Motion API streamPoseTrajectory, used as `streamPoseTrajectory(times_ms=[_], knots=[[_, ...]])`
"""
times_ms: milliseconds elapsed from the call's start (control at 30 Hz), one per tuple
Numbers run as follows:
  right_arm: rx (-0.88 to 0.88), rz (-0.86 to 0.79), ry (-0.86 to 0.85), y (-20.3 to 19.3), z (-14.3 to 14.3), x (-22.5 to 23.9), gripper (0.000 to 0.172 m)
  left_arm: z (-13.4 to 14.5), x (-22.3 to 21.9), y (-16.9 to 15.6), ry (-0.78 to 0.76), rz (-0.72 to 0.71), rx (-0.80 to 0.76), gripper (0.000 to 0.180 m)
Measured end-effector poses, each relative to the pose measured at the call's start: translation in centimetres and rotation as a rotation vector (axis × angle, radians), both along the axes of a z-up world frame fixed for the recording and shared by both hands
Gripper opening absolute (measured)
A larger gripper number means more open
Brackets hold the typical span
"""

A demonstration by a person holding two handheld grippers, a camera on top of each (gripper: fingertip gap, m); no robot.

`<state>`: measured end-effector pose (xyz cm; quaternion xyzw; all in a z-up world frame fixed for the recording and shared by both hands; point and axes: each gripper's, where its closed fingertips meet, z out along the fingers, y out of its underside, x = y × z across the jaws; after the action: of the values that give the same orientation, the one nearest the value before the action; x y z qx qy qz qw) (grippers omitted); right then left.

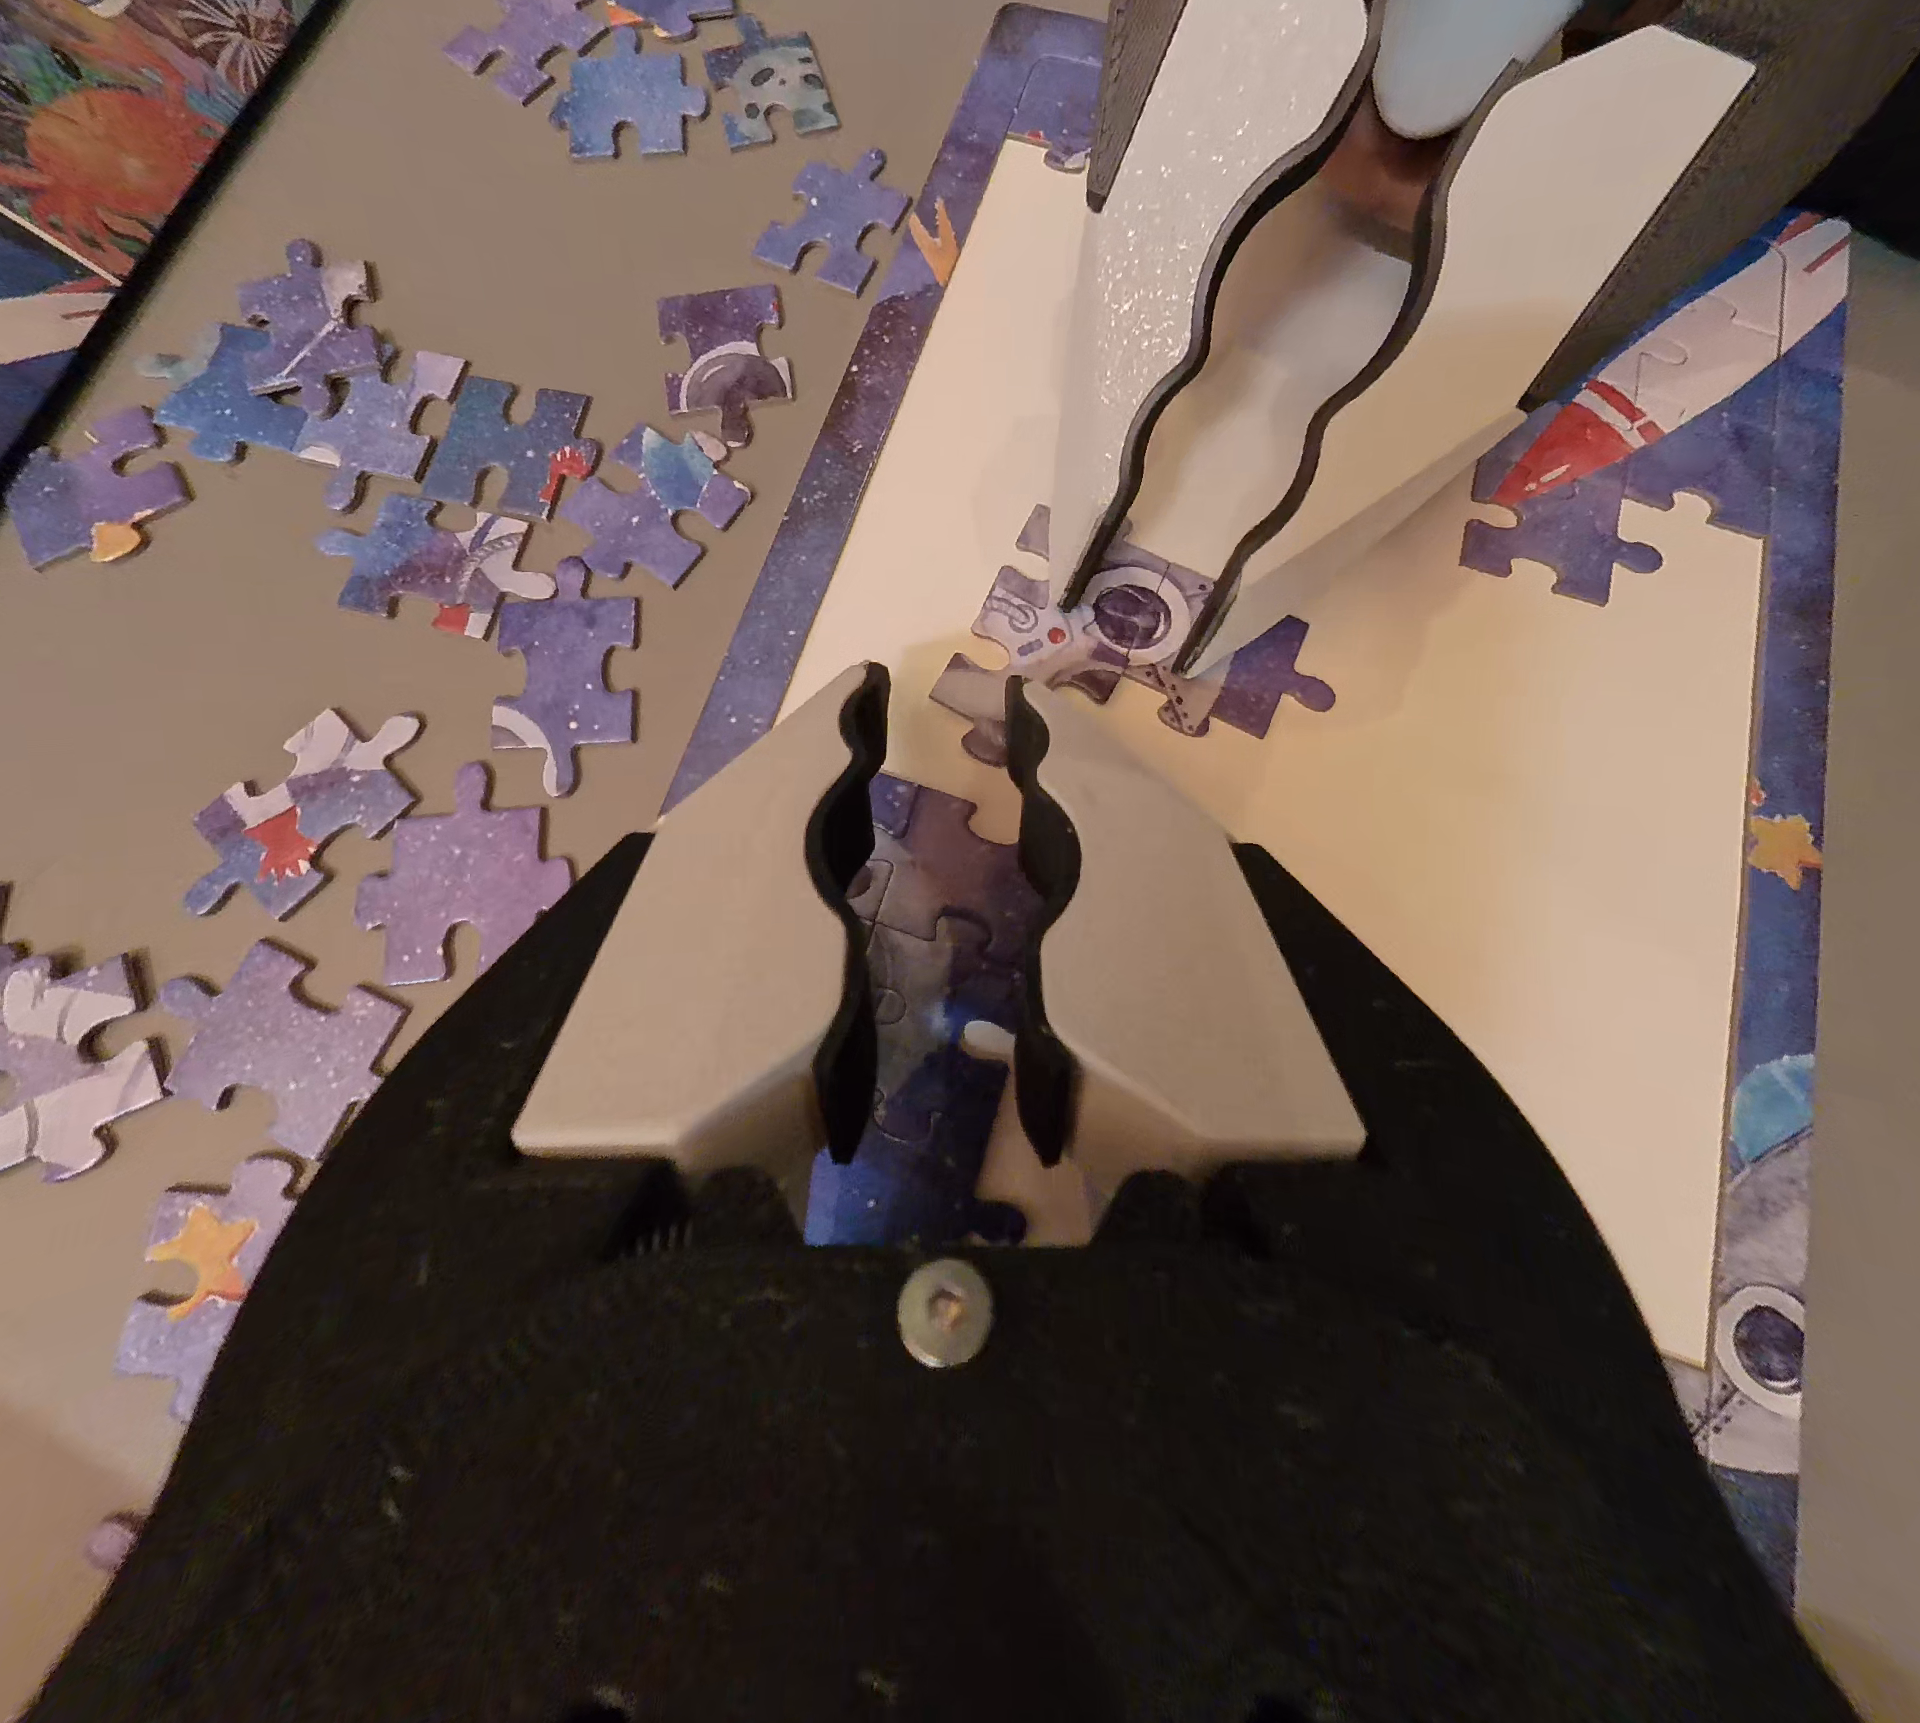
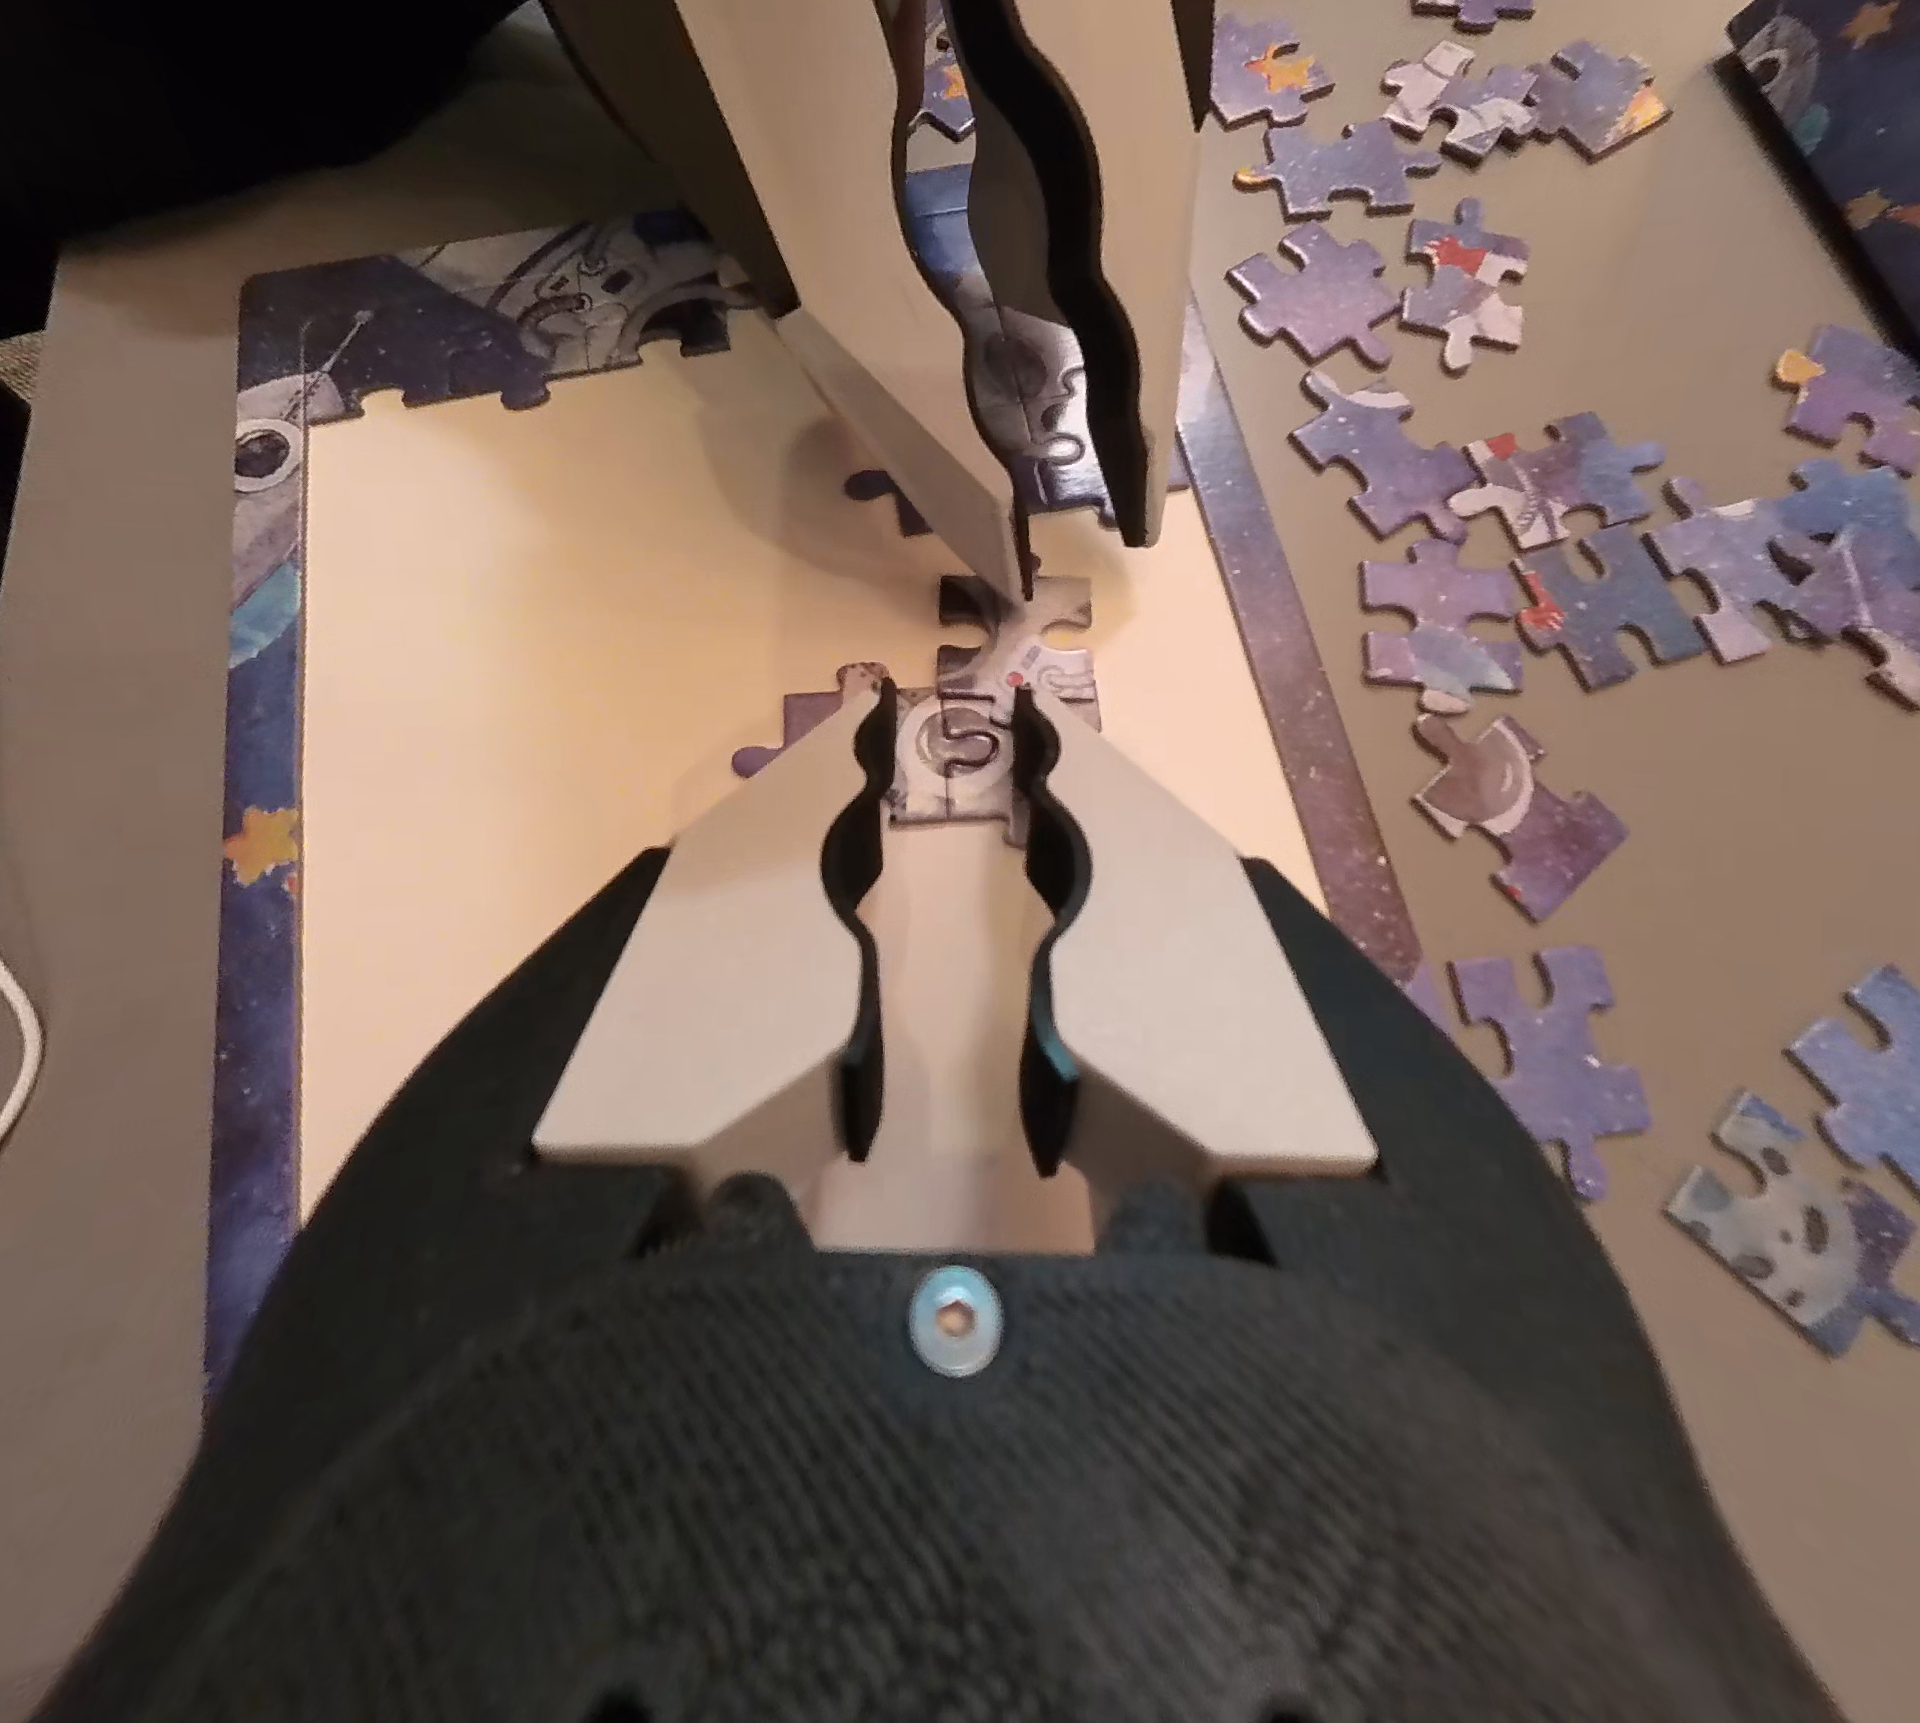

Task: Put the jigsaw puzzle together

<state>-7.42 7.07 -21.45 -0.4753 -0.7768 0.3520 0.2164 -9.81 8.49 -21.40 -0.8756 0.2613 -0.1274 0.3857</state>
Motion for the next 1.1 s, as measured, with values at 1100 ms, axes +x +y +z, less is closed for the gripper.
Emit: streamPoseTrajectory(times_ms=[1100], knots=[[0.012,-0.026,0.044,0.37,0.91,-0.28,0.026,-0.12,0.07,-0.05,0.005,-0.005,-0.006,0.021]])
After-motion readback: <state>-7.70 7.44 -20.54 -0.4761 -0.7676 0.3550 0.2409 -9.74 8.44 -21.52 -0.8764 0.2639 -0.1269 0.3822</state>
